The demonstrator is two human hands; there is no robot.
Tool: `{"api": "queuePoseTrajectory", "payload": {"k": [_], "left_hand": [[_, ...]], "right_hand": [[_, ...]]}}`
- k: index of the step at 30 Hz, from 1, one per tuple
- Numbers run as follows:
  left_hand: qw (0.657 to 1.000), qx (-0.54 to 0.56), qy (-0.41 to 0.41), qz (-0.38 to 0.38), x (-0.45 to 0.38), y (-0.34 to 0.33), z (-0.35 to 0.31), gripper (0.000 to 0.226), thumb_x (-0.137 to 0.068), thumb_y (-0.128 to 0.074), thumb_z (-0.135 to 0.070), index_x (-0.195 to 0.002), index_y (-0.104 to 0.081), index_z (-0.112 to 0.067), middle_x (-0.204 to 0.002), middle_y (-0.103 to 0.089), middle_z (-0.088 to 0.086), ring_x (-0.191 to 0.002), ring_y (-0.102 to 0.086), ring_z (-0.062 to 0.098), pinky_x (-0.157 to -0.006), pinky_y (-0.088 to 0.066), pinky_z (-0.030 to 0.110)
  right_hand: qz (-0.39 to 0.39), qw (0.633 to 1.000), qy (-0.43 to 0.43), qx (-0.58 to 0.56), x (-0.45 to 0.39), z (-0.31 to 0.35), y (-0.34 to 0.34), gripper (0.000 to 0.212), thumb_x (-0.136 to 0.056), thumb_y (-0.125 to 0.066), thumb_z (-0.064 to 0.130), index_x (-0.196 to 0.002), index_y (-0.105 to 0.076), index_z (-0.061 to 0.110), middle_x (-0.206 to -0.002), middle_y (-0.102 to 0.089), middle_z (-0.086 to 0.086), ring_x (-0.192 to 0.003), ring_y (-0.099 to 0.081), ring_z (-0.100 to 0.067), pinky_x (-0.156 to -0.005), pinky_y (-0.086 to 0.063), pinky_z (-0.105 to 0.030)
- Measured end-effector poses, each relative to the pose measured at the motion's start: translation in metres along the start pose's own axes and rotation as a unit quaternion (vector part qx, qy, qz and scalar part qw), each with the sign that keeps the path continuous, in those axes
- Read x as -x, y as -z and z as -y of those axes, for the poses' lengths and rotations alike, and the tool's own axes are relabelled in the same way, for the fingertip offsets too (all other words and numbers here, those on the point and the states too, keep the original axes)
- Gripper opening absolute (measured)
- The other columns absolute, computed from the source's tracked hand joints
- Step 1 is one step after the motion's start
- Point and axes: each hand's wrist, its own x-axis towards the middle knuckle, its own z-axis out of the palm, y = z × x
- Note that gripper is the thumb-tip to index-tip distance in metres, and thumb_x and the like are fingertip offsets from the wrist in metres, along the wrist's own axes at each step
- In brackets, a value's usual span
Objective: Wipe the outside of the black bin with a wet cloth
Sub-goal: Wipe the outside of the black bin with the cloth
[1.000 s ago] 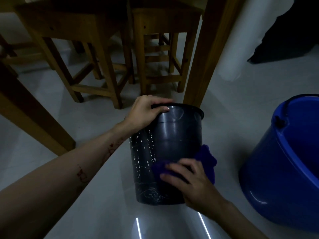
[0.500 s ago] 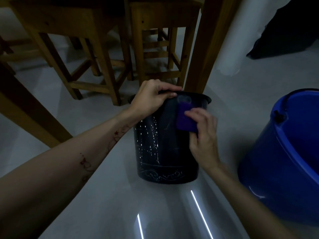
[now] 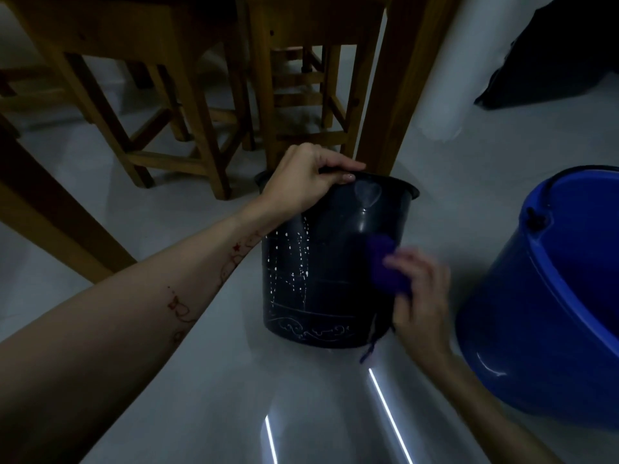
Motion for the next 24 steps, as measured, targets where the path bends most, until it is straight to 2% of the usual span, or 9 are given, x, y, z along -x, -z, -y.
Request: {"api": "queuePoseTrajectory", "payload": {"k": [2, 5, 9, 12, 14, 19, 21, 22, 24], "left_hand": [[1.0, 0.002, 0.001, 0.006, 0.001, -0.002, -0.002, 0.026, -0.092, -0.066, -0.01, -0.117, -0.072, -0.014, -0.091, -0.055, -0.029, -0.083, -0.051, -0.031, -0.076, -0.041, -0.003], [1.0, 0.0, 0.001, -0.004, -0.002, -0.003, 0.0, 0.025, -0.092, -0.066, -0.01, -0.116, -0.072, -0.014, -0.096, -0.062, -0.02, -0.084, -0.053, -0.028, -0.08, -0.043, -0.001], [1.0, 0.019, 0.017, -0.016, -0.002, -0.001, 0.005, 0.026, -0.091, -0.067, -0.01, -0.116, -0.072, -0.013, -0.114, -0.07, -0.006, -0.099, -0.064, -0.006, -0.092, -0.052, 0.013], [1.0, 0.014, 0.02, 0.0, 0.0, -0.002, 0.004, 0.026, -0.091, -0.067, -0.013, -0.116, -0.072, -0.016, -0.116, -0.071, -0.006, -0.101, -0.063, -0.007, -0.093, -0.05, 0.012], [1.0, -0.012, 0.011, 0.009, 0.001, 0.001, 0.001, 0.03, -0.092, -0.067, -0.019, -0.122, -0.068, -0.018, -0.121, -0.07, -0.003, -0.106, -0.059, -0.007, -0.096, -0.047, 0.012], [0.987, -0.129, 0.049, 0.078, 0.008, 0.023, 0.016, 0.036, -0.104, -0.04, -0.042, -0.131, -0.058, -0.028, -0.12, -0.054, -0.011, -0.118, -0.035, 0.006, -0.1, -0.025, 0.027], [0.99, -0.096, 0.066, 0.078, 0.013, 0.026, 0.029, 0.034, -0.105, -0.032, -0.046, -0.131, -0.055, -0.042, -0.122, -0.056, -0.021, -0.124, -0.045, 0.009, -0.109, -0.031, 0.038], [0.992, -0.081, 0.062, 0.071, 0.014, 0.026, 0.031, 0.034, -0.106, -0.033, -0.045, -0.13, -0.055, -0.044, -0.125, -0.056, -0.024, -0.125, -0.049, 0.008, -0.109, -0.036, 0.038], [0.995, -0.046, 0.053, 0.069, 0.012, 0.023, 0.029, 0.032, -0.106, -0.037, -0.036, -0.13, -0.059, -0.038, -0.126, -0.058, -0.023, -0.12, -0.054, 0.0, -0.099, -0.04, 0.015]], "right_hand": [[-0.046, 0.995, -0.083, -0.036, -0.035, -0.003, -0.003, 0.044, -0.086, -0.05, 0.002, -0.126, -0.049, 0.019, -0.126, -0.048, -0.013, -0.117, -0.044, -0.025, -0.1, -0.04, -0.039], [-0.031, 0.993, -0.088, -0.072, -0.049, 0.008, -0.019, 0.049, -0.086, -0.061, 0.0, -0.131, -0.049, 0.014, -0.131, -0.048, -0.011, -0.123, -0.045, -0.025, -0.104, -0.042, -0.045], [0.081, 0.992, 0.1, -0.01, -0.013, 0.02, -0.032, 0.053, -0.086, -0.066, 0.017, -0.137, -0.052, 0.02, -0.141, -0.052, -0.002, -0.12, -0.049, -0.028, -0.101, -0.039, -0.039], [0.134, 0.961, 0.229, 0.076, 0.034, 0.016, -0.039, 0.061, -0.085, -0.068, 0.021, -0.141, -0.045, 0.032, -0.151, -0.039, 0.012, -0.127, -0.044, -0.024, -0.095, -0.037, -0.04], [0.144, 0.955, 0.242, 0.091, 0.055, 0.017, -0.04, 0.06, -0.085, -0.067, 0.02, -0.14, -0.045, 0.032, -0.149, -0.037, 0.011, -0.125, -0.043, -0.023, -0.095, -0.039, -0.04], [0.077, 0.992, 0.098, 0.022, 0.034, 0.023, -0.014, 0.045, -0.089, -0.055, 0.004, -0.129, -0.053, 0.024, -0.131, -0.047, -0.001, -0.113, -0.047, -0.03, -0.101, -0.039, -0.034], [0.005, 0.999, -0.016, -0.038, 0.006, 0.022, -0.005, 0.05, -0.084, -0.046, 0.0, -0.129, -0.052, 0.02, -0.13, -0.046, -0.005, -0.115, -0.048, -0.032, -0.105, -0.038, -0.035], [-0.031, 0.994, -0.07, -0.072, -0.011, 0.021, -0.004, 0.05, -0.083, -0.045, 0.001, -0.129, -0.051, 0.018, -0.131, -0.045, -0.006, -0.119, -0.048, -0.03, -0.106, -0.04, -0.04], [-0.071, 0.982, -0.138, -0.11, -0.045, 0.016, -0.008, 0.046, -0.089, -0.051, 0.008, -0.133, -0.049, 0.017, -0.136, -0.043, -0.01, -0.127, -0.043, -0.025, -0.107, -0.041, -0.044]]}}
